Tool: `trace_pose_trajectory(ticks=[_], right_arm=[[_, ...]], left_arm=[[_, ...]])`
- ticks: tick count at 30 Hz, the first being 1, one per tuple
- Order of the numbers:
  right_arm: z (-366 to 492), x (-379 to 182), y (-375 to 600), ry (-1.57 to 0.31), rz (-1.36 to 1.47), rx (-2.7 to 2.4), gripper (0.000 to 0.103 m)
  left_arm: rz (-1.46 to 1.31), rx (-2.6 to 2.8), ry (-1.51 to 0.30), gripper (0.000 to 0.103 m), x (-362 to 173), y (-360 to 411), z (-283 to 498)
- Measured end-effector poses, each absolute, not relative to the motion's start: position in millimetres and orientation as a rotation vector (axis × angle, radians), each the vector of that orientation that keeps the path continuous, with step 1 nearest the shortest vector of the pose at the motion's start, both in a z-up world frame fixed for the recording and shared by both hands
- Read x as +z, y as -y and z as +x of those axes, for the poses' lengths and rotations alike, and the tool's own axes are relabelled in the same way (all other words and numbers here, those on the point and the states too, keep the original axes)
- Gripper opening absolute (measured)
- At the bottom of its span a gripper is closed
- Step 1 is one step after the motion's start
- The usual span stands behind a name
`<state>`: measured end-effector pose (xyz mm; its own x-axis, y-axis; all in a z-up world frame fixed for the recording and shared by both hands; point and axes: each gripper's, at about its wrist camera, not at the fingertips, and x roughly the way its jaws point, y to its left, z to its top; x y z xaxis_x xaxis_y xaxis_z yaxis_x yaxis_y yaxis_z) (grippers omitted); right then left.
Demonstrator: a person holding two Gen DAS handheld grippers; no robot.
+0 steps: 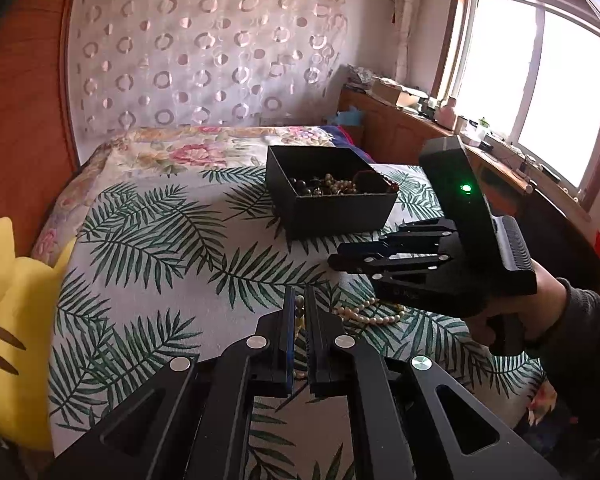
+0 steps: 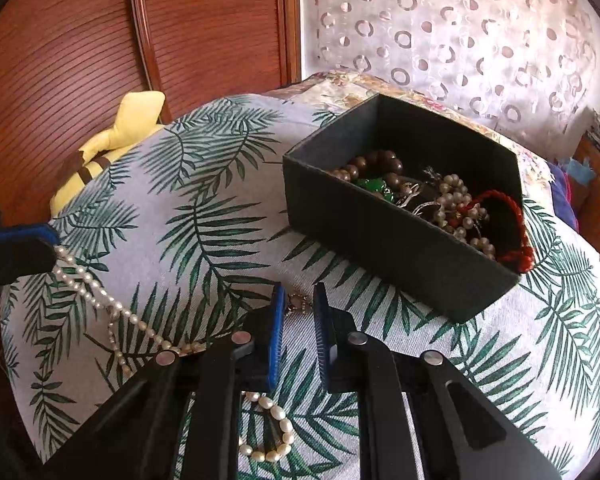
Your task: Organize jewelry
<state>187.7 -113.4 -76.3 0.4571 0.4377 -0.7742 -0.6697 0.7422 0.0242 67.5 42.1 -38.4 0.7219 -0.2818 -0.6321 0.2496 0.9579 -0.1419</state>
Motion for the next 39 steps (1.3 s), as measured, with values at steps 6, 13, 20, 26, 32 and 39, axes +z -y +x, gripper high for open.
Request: trace_pose_trajectory(ticks=[6,13,20,26,32,39], right_arm=[[177.2,-40.6,138.4,-0.787,-0.239,0.724,0.016],[166.1,5.2,164.9,-0.708,-0.199,0.728,0.016],[165.5,37.8,177.8,-0.644,-0.194,0.710,0.016],[172.3,53.2,181.2,-0.601,-0.202,0.706,0.016],[187.4,57.2,183.5,-0.585,-0.196,0.705,0.016],[214.6,44.3,180.5,-0.617,-0.193,0.699,0.016]], left_arm=[[-0.040,-0.295,-0.658,0.004,-12.5,-41.2,74.8],[-0.019,-0.307,-0.572,0.004,36.1,-33.7,84.0],[0.025,-0.317,-0.509,0.004,75.1,-19.2,96.6],[0.038,-0.321,-0.469,0.004,100.4,-10.5,118.4],[0.046,-0.323,-0.420,0.004,128.6,-2.5,147.8],[0.049,-0.330,-0.441,0.004,133.8,5.5,188.8]])
